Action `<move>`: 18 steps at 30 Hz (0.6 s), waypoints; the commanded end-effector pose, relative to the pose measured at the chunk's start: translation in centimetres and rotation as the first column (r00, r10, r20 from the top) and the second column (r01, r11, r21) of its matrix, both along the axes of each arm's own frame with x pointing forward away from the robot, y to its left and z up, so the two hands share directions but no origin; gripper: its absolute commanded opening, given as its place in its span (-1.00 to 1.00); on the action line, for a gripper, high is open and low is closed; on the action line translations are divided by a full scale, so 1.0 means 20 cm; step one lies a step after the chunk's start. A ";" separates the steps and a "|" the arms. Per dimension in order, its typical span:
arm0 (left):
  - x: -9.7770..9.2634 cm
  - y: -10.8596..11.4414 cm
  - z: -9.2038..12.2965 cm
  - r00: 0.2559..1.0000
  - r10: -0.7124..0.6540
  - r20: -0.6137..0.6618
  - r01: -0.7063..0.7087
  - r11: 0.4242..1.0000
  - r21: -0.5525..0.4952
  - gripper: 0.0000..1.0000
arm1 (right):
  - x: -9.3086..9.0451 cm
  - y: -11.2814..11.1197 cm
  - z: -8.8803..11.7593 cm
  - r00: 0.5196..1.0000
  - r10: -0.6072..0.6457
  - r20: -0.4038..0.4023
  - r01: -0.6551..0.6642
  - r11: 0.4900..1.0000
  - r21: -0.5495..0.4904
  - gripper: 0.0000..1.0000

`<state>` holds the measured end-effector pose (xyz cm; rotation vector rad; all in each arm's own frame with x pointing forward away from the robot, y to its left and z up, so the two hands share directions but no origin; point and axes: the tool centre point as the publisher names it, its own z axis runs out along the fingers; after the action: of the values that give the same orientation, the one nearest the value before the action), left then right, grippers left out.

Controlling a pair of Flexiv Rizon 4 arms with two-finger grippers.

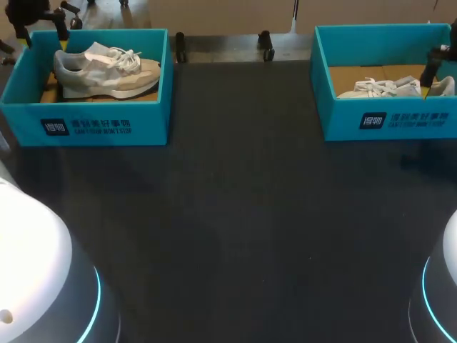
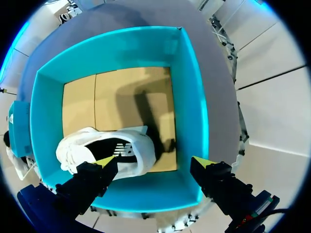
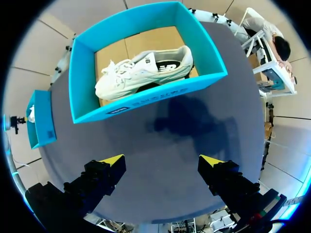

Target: Take the shoe out of the shoebox, open the shoe tongue, remove and reinsert the insole, then place the shoe into the shoebox

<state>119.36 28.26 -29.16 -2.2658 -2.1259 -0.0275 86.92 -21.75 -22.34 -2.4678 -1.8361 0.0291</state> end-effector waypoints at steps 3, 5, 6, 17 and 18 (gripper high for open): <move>0.01 -0.02 -0.06 1.000 0.008 0.008 -0.008 1.000 0.016 1.00 | -0.01 0.00 0.00 1.000 -0.002 0.003 0.002 1.000 0.000 1.00; 0.01 -0.02 -0.09 1.000 0.008 0.003 -0.008 1.000 0.019 1.00 | -0.01 0.00 0.00 1.000 -0.002 0.003 0.002 1.000 0.000 1.00; 0.01 -0.03 -0.10 1.000 0.009 0.003 -0.009 1.000 0.024 1.00 | -0.01 0.00 0.00 1.000 -0.002 0.003 0.002 1.000 0.000 1.00; 0.01 -0.04 -0.21 0.999 0.032 -0.013 -0.032 0.999 0.034 1.00 | -0.01 0.00 0.00 1.000 -0.002 0.003 0.002 1.000 0.000 1.00; 0.01 -0.04 -0.22 0.999 0.037 -0.015 -0.036 0.999 0.033 1.00 | -0.01 0.00 0.00 1.000 -0.002 0.003 0.002 1.000 0.000 1.00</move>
<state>119.18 27.49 -33.04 -2.2060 -2.1421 -0.0464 86.92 -21.75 -22.34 -2.4677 -1.8361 0.0291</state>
